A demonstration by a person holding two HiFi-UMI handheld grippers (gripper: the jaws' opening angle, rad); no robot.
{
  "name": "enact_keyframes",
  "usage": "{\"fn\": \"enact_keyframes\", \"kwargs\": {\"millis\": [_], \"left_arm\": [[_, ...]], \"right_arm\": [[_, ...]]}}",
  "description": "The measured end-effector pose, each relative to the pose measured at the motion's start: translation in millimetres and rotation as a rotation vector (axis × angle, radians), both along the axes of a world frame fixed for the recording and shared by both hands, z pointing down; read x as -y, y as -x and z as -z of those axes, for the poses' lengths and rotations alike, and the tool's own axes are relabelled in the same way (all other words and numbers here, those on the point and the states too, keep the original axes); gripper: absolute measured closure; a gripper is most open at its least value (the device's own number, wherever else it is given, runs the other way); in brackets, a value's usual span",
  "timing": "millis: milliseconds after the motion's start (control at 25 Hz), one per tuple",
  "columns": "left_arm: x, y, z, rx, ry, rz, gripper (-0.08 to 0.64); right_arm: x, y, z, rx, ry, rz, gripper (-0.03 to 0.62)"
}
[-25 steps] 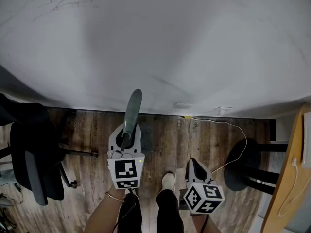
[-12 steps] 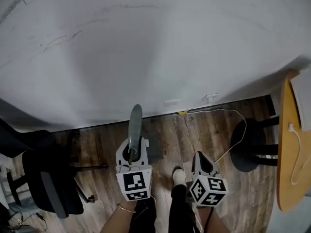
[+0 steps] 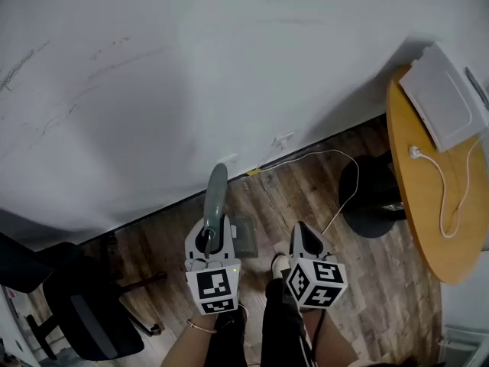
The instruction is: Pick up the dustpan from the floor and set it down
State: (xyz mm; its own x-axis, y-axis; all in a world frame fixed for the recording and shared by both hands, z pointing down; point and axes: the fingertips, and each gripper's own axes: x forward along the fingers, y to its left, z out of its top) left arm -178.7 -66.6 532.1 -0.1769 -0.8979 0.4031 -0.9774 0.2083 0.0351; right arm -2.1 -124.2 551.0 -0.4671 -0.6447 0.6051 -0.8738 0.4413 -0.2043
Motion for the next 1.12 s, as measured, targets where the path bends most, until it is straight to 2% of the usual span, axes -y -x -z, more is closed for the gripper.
{"fn": "enact_keyframes", "kwargs": {"millis": [320, 760, 1000, 1120], "left_arm": [[31, -57, -7, 0.019, 0.009, -0.132, 0.468], [109, -127, -13, 0.071, 0.003, -0.311, 0.469], [157, -165, -24, 0.09, 0.017, -0.429, 0.469], [182, -177, -27, 0.097, 0.015, -0.461, 0.469]], "right_arm": [[0, -58, -1, 0.012, 0.015, -0.118, 0.56], [32, -150, -11, 0.022, 0.043, -0.277, 0.56], [49, -190, -20, 0.019, 0.067, -0.338, 0.56], [60, -201, -27, 0.017, 0.078, -0.36, 0.56]]}}
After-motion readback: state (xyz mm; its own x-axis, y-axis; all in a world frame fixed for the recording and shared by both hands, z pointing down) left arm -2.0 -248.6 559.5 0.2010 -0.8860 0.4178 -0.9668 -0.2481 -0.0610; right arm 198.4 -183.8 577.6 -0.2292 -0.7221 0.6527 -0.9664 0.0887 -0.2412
